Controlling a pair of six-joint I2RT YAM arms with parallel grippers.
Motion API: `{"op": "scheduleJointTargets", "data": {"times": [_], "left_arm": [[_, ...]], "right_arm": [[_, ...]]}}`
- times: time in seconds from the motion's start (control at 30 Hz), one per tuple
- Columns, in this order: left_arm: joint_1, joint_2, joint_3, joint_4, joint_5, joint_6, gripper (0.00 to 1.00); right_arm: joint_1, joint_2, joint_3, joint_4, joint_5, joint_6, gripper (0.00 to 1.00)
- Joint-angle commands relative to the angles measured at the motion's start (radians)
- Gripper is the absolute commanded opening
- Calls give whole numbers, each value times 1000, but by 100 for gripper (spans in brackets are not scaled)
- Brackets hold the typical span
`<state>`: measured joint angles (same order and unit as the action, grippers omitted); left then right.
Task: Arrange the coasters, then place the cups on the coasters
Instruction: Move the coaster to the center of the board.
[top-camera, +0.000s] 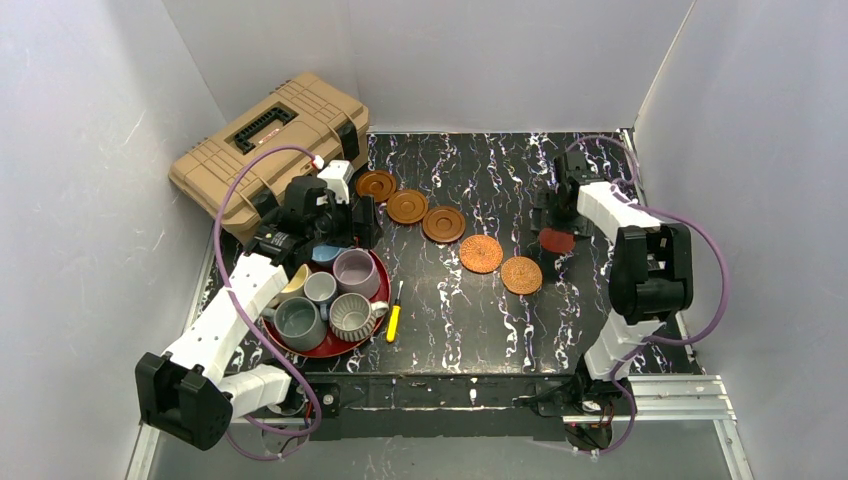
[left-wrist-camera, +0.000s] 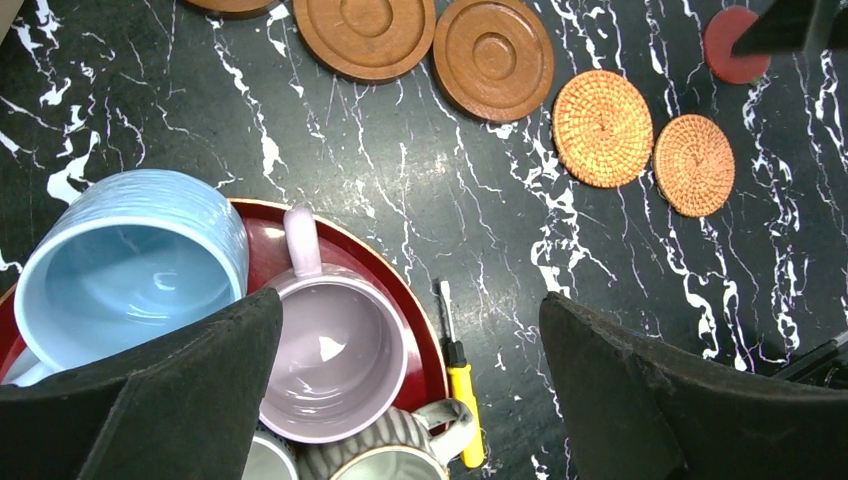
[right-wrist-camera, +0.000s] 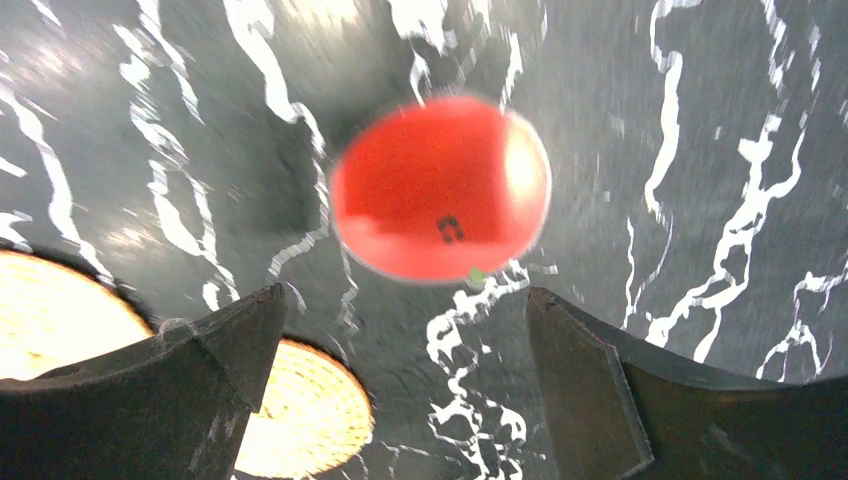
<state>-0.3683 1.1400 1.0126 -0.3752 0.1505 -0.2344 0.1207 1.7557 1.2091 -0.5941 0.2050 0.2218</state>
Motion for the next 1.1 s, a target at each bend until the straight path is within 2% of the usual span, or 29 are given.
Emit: {"op": "scheduleJointTargets", "data": {"times": [0.0,0.3,0.53,0.77,1.07], "left_arm": [[4,-25,-8,-16,-21,15,99],[5,-13,-7,-18,-33,23,99],[4,-3,-7,-18,-27,23,99],[5,0,-6,-18,-25,21,99],[5,1,-6,-15,-17,18,99]], "right_arm": [[-10,58,157,17,-73,-20,98],[-59,261,324,59,-117,-40,87],[-61,332,355,66,-66,-62,81],[-62,320,280,74,-37,-67,76],[-62,208,83,92,9,-52,74]]}}
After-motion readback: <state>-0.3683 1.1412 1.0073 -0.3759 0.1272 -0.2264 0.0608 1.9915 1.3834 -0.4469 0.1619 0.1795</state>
